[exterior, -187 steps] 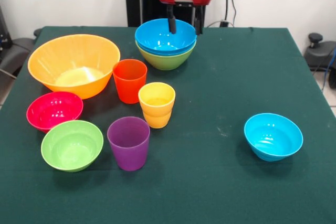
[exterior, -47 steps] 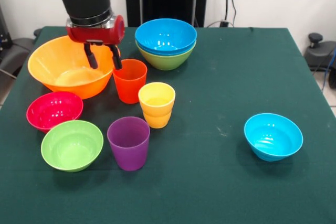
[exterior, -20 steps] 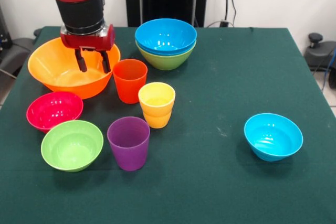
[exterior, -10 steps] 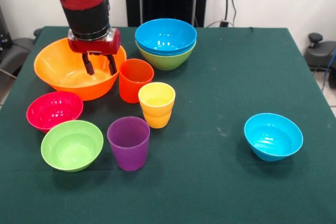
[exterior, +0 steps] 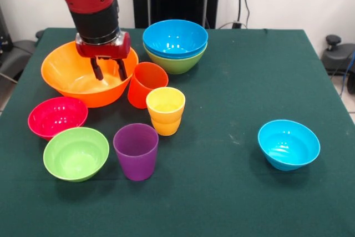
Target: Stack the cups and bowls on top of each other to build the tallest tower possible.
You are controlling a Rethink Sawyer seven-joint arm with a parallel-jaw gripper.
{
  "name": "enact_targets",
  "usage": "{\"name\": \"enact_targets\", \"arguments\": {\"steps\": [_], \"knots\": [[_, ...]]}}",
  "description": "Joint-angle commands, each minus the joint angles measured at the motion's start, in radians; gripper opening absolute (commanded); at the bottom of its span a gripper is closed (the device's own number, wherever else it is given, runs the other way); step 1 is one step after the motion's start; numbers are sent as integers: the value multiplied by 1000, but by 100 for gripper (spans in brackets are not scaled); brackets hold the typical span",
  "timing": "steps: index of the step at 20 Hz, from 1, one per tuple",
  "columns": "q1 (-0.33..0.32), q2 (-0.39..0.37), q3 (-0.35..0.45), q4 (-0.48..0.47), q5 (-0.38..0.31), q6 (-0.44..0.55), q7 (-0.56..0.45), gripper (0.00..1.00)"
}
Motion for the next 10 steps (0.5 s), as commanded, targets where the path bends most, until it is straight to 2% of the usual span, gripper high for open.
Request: {"name": "enact_targets", "arguments": {"steps": [1, 10], "knots": [[55, -71, 24, -9, 26, 112, -197, 100], [50, -92, 29, -9, 47, 126, -224, 100]]}}
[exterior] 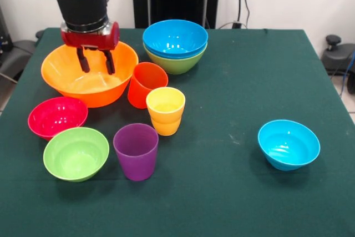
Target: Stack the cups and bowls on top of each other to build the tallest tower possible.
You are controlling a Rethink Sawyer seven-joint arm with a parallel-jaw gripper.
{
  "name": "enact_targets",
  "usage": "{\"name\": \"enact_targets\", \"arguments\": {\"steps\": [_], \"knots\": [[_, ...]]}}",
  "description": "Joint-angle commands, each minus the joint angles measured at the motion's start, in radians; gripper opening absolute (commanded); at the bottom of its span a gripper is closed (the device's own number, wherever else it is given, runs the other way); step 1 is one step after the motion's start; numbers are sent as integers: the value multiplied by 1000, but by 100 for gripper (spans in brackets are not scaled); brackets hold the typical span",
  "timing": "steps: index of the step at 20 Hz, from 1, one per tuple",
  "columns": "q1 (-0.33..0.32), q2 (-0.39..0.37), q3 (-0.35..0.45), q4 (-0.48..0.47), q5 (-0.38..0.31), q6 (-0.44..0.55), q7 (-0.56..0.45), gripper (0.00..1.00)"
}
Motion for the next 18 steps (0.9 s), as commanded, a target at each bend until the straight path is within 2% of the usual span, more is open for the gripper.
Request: {"name": "enact_targets", "arguments": {"steps": [1, 10, 18], "knots": [[52, -17, 27, -10, 12, 112, -221, 100], [94, 20, 23, -35, 16, 84, -177, 100], [122, 55, 19, -94, 30, 93, -189, 100]]}}
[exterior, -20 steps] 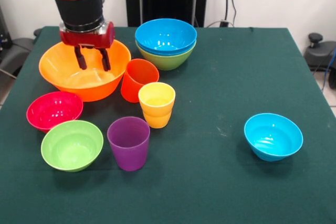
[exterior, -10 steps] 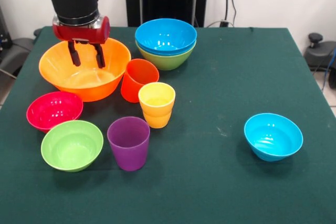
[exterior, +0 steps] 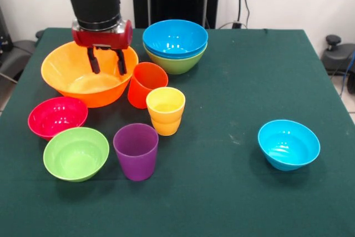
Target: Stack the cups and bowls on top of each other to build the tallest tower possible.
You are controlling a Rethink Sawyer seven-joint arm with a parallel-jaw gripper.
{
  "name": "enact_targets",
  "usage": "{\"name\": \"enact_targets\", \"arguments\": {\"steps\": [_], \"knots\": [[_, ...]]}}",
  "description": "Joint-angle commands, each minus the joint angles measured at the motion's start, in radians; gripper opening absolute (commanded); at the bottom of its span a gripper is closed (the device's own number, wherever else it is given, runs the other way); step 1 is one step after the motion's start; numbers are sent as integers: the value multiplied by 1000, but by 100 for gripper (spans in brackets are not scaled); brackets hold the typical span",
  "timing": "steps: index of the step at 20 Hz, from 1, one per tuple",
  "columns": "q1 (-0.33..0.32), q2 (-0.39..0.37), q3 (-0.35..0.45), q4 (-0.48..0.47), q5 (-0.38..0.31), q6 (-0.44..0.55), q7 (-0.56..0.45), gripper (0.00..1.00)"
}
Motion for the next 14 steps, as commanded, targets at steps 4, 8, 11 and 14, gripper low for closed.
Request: {"name": "enact_targets", "arguments": {"steps": [4, 8, 11, 14], "knots": [[63, 105, 19, -120, 15, 102, -214, 100], [65, 118, 22, -137, 25, 110, -226, 100], [61, 101, 26, -120, 33, 112, -225, 100], [62, 108, 27, -124, 32, 110, -229, 100]]}}
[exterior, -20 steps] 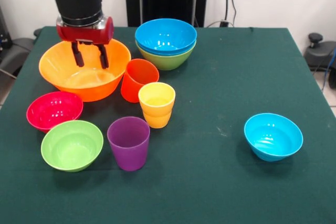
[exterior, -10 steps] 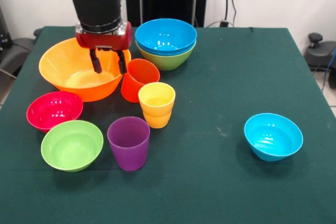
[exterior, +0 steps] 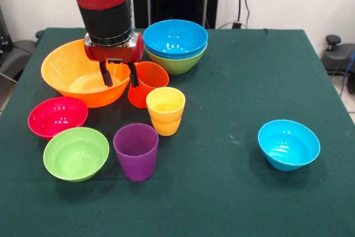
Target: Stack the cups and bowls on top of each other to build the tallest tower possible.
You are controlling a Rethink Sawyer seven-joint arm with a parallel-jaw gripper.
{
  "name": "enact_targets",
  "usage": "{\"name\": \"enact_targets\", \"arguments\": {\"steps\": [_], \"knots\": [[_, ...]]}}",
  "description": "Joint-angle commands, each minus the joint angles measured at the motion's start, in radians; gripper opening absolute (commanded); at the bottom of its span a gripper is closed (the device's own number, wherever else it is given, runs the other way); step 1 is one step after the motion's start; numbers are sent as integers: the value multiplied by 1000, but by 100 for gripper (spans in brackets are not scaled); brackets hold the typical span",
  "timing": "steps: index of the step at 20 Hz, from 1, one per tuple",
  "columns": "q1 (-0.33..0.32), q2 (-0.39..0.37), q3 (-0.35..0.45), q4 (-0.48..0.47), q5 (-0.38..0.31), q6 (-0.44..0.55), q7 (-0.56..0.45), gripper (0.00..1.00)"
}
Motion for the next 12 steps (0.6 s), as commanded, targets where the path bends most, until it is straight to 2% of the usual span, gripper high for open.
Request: {"name": "enact_targets", "arguments": {"steps": [1, 8, 12], "knots": [[33, 53, 25, -75, 9, 109, -230, 100], [33, 114, 1, -105, -35, 75, -242, 100], [35, 153, -27, -102, -77, 25, -219, 100]]}}
